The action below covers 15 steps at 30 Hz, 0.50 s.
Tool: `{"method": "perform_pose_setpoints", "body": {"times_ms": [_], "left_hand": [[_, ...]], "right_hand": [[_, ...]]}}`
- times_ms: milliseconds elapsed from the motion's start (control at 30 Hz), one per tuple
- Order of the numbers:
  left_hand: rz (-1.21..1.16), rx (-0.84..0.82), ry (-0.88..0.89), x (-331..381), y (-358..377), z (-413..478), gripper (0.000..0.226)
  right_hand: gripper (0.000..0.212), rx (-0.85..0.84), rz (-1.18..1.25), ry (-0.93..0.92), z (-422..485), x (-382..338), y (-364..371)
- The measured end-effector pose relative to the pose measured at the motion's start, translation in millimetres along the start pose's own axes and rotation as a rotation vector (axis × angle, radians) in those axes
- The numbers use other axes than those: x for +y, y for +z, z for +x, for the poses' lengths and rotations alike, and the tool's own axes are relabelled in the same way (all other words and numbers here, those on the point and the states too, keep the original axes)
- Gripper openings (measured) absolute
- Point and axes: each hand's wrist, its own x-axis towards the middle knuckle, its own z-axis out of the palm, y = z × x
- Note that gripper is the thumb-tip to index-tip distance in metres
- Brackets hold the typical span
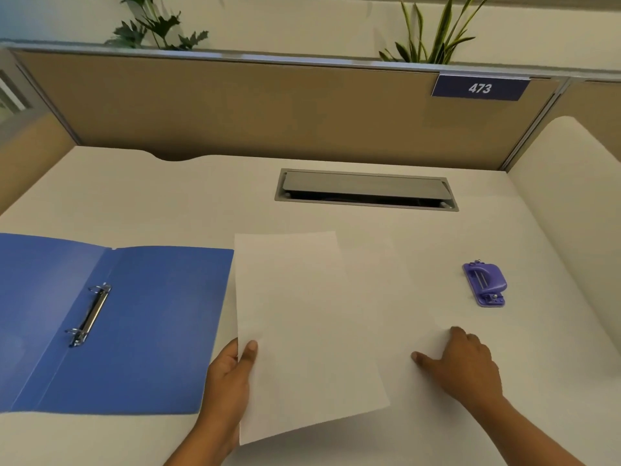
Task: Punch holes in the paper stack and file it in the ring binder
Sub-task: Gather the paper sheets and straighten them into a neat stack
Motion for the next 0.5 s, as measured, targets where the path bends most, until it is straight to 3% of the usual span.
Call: {"method": "perform_pose_setpoints", "body": {"times_ms": [200, 367, 500], "left_hand": [[0.0, -0.002, 0.011, 0.9, -5.4, 11.7, 0.025], [0.005, 0.028, 0.001, 1.6, -7.6, 13.8, 0.023], [0.025, 0.03, -0.029, -2.7, -7.7, 14.9, 0.035]], "right_hand": [[0.059, -0.196, 0.159, 0.105, -5.6, -0.7, -3.0], [0.026, -0.126, 0.456, 0.094, -15.2, 6.5, 0.9], [0.014, -0.087, 0.572, 0.08, -24.0, 15.5, -0.9]]}}
